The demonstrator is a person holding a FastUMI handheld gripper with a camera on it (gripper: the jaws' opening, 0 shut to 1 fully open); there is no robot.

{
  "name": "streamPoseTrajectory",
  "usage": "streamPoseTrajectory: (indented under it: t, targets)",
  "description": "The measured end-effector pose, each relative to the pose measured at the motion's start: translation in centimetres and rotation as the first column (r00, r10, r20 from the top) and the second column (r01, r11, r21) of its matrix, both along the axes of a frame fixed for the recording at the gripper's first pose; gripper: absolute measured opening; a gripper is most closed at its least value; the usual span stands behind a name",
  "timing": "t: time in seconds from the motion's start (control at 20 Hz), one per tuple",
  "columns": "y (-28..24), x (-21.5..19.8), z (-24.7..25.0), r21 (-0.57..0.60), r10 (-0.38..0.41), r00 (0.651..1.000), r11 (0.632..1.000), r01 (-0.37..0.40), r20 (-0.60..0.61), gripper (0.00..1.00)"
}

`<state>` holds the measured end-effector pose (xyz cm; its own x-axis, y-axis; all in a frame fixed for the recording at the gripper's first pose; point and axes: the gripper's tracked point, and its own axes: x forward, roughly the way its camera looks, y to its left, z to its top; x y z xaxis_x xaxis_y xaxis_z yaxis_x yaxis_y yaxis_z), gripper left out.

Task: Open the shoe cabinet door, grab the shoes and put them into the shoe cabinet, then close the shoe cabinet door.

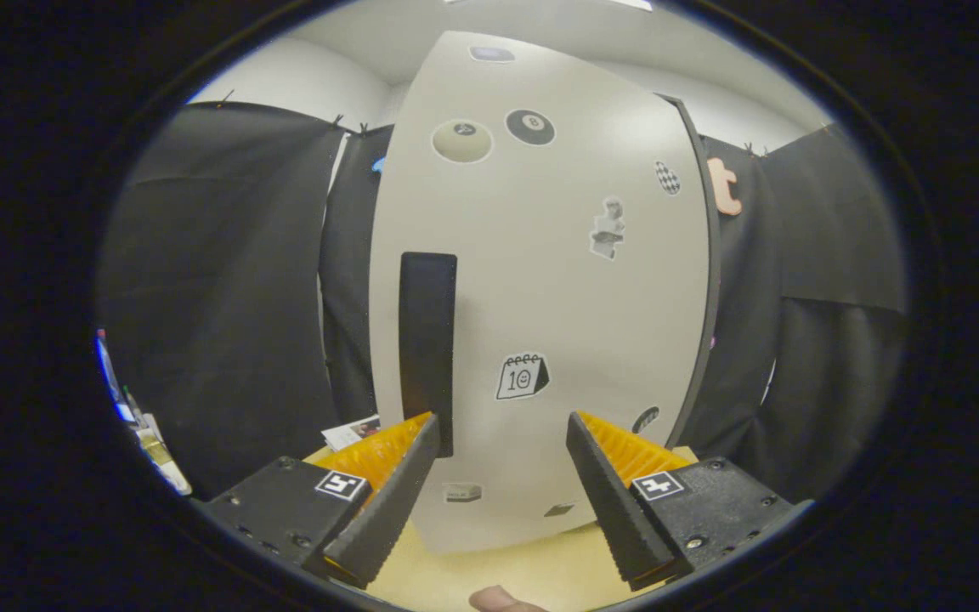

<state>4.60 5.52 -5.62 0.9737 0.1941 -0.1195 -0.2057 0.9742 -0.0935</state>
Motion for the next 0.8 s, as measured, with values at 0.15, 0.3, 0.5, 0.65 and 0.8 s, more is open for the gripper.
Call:
streamPoseTrajectory:
  t: [0.15, 0.3, 0.5, 0.65, 0.8]
  targets:
    - [0.3, 0.3, 0.0, 0.041, -0.010, 1.000, 0.999, 0.010, 0.015, 0.95]
    - [0.6, 0.0, -1.1, 0.083, -0.003, 1.000, 0.997, 0.004, -0.016, 0.95]
    - [-0.4, -1.4, -2.2, 0.129, 0.000, 0.999, 0.992, 0.005, -0.040, 0.95]
    - [-1.5, -3.0, -3.1, 0.139, 0.012, 0.998, 0.990, -0.005, -0.054, 0.95]
    - [-3.5, -5.2, -3.1, 0.131, -0.005, 1.000, 0.991, 0.009, -0.026, 0.95]
